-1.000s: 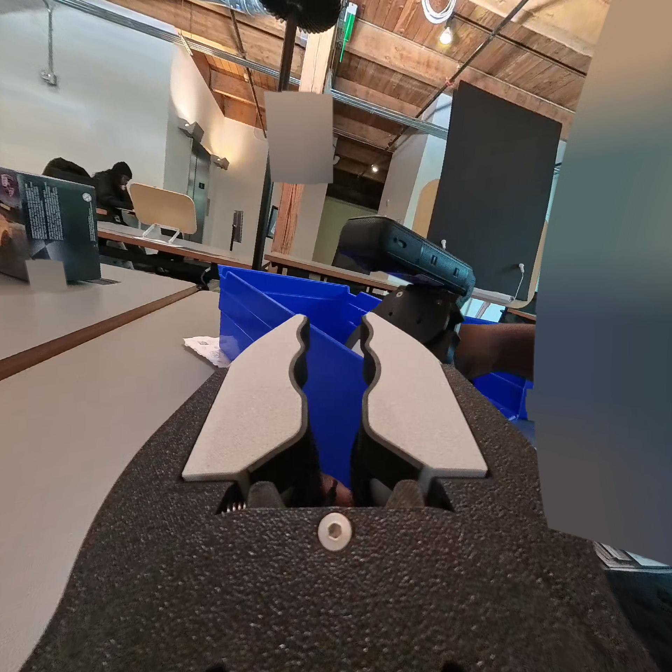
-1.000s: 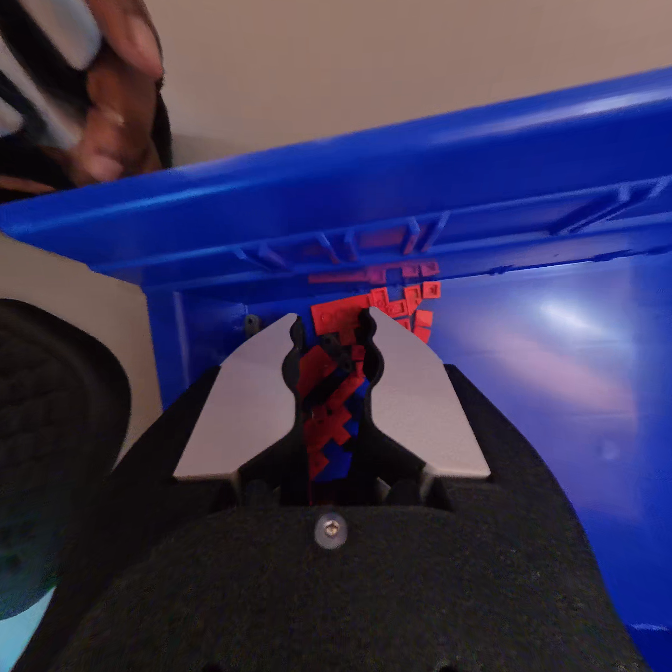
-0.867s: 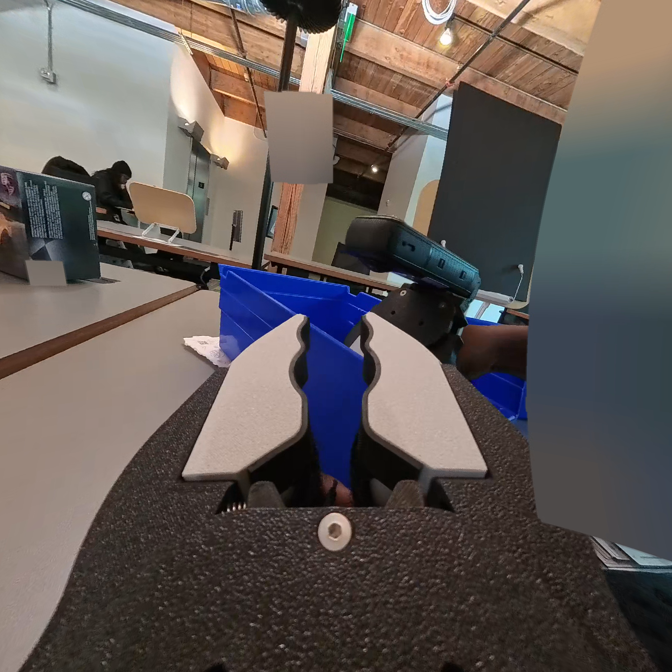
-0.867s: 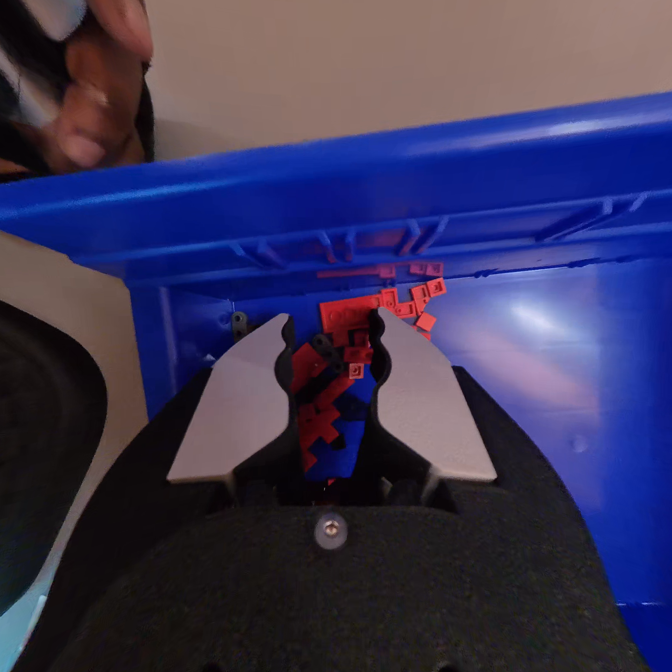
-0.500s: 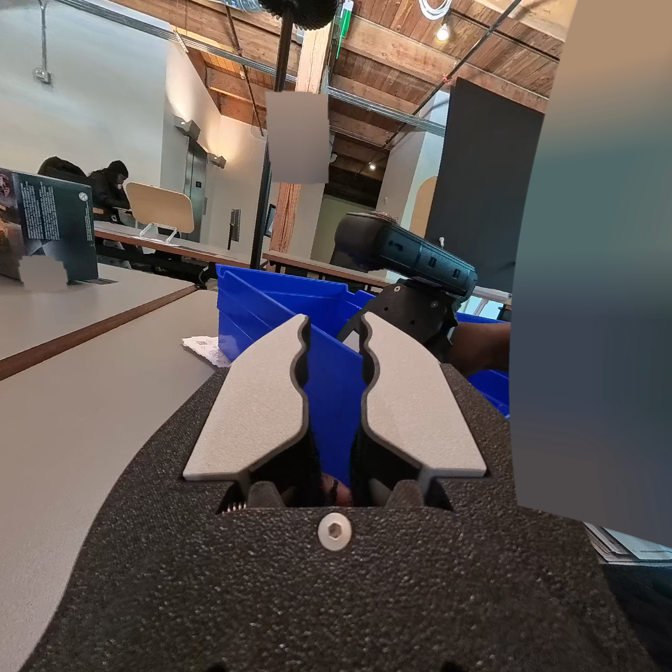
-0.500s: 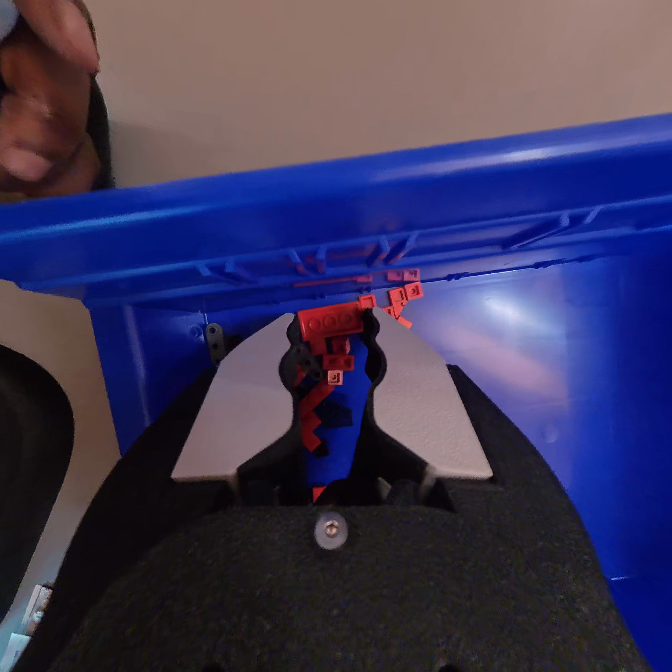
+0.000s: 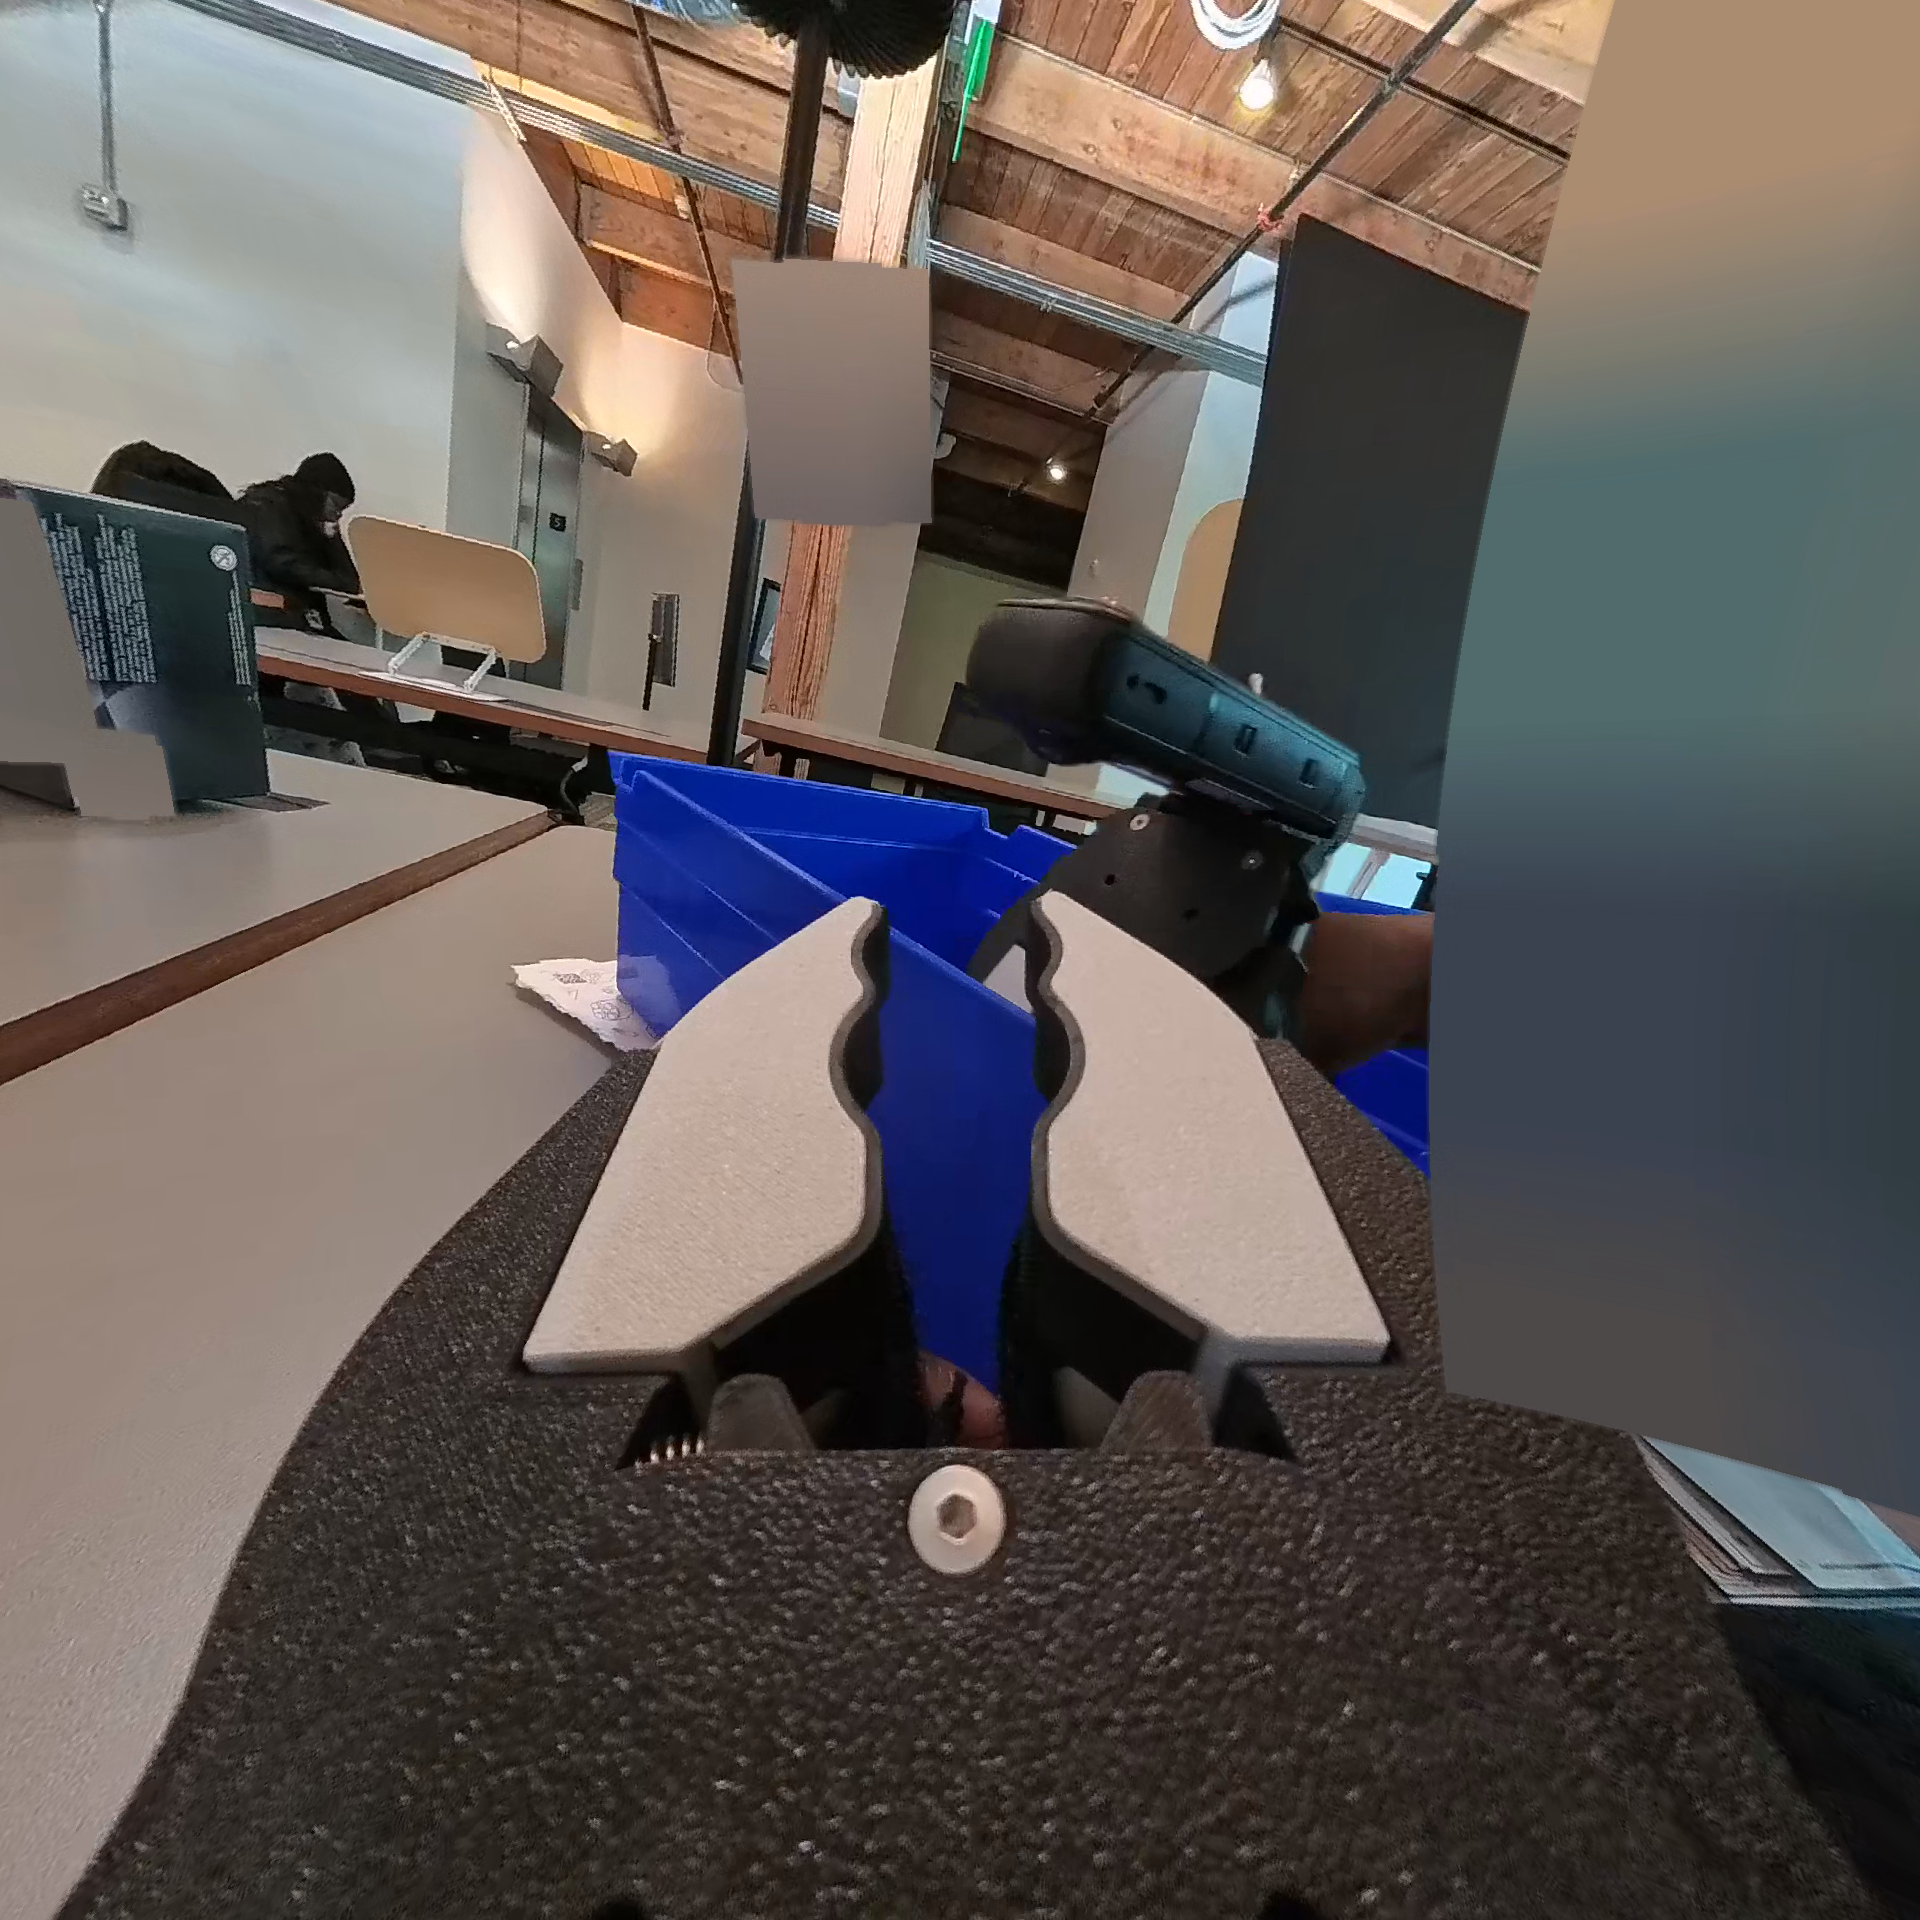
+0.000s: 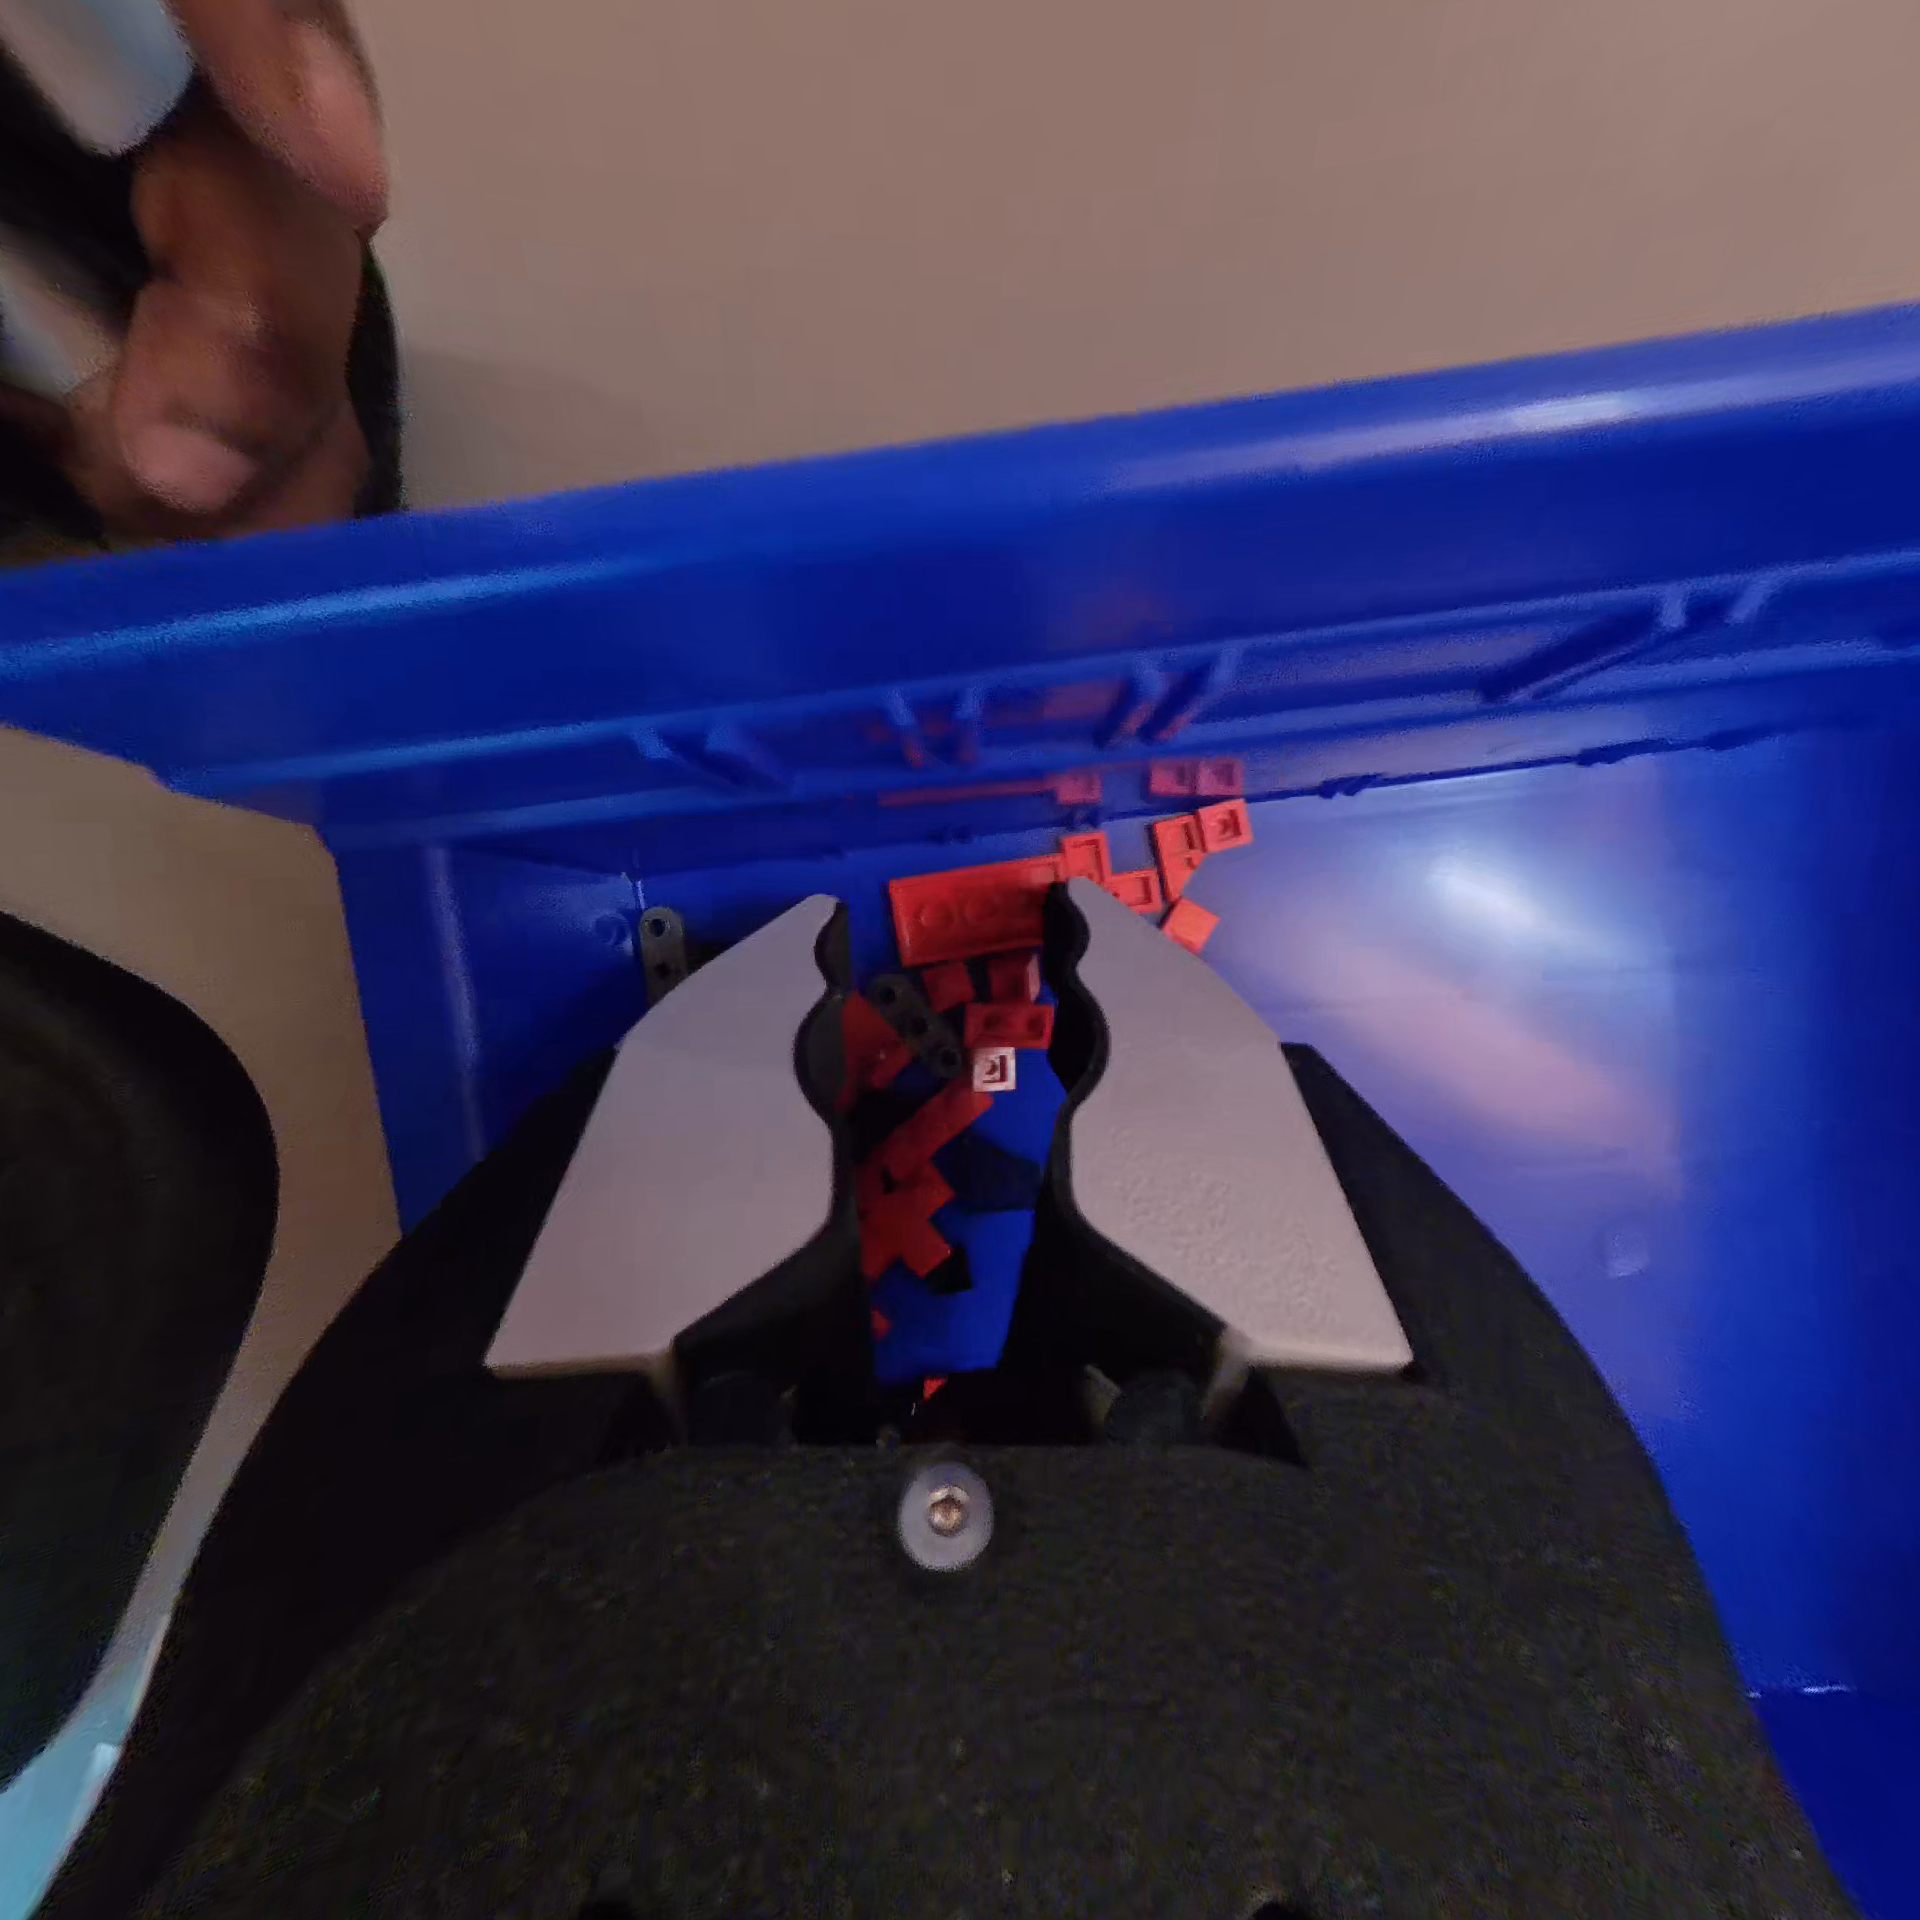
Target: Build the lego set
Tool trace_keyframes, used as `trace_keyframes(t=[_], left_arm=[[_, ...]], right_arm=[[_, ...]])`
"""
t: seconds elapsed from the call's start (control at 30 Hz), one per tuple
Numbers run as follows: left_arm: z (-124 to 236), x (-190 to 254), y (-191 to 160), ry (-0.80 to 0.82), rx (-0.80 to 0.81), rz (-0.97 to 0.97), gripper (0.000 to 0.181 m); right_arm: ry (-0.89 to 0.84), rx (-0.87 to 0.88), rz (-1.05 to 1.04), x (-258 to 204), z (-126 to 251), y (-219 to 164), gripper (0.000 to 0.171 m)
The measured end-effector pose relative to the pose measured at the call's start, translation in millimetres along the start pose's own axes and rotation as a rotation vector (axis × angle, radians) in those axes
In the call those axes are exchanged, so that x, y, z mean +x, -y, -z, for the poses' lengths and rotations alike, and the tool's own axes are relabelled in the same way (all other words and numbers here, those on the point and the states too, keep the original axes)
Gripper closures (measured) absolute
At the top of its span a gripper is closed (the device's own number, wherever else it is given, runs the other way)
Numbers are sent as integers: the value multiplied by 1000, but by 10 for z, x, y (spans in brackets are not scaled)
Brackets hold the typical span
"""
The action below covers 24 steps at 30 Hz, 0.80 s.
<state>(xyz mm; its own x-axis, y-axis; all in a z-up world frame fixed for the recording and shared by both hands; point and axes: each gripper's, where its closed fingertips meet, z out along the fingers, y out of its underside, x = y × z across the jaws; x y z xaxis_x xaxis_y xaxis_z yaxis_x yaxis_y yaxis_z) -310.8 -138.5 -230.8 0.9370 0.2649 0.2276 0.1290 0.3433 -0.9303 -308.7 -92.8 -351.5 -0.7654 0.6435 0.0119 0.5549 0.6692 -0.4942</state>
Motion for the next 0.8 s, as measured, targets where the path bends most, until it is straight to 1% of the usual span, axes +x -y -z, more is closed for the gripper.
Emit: trace_keyframes(t=[0.07, 0.17, 0.27, 0.43, 0.47, 0.5, 0.6, 0.67, 0.73, 0.8], left_arm=[[1, 0, 2, 0, 1, 1, 157], [0, 4, 1, -3, 0, 0, 157], [-1, 5, 1, -4, -1, 1, 158], [-3, 12, 1, -8, -3, -1, 158], [-3, 12, 1, -8, -3, 0, 158], [-2, 11, 2, -8, -3, 1, 158], [-2, 10, 3, -9, -3, 4, 158], [-2, 11, 2, -10, -4, 6, 158], [-2, 12, 2, -11, -4, 7, 158], [-1, 13, 2, -11, -3, 8, 158]], right_arm=[[15, 8, -53, 34, 9, 11, 124], [17, 33, -46, 27, 31, 34, 129], [0, 21, -34, 28, 28, 18, 137], [-11, -8, -25, 19, -23, 7, 137], [-20, -17, -22, 29, -17, 6, 133], [-7, -15, -19, 6, -5, 18, 131], [53, 1, -42, -91, 4, 49, 132], [39, -28, -28, -89, -39, 0, 130], [1, -17, -18, -41, -55, 5, 137], [-5, -8, -12, -34, -58, 7, 139]])
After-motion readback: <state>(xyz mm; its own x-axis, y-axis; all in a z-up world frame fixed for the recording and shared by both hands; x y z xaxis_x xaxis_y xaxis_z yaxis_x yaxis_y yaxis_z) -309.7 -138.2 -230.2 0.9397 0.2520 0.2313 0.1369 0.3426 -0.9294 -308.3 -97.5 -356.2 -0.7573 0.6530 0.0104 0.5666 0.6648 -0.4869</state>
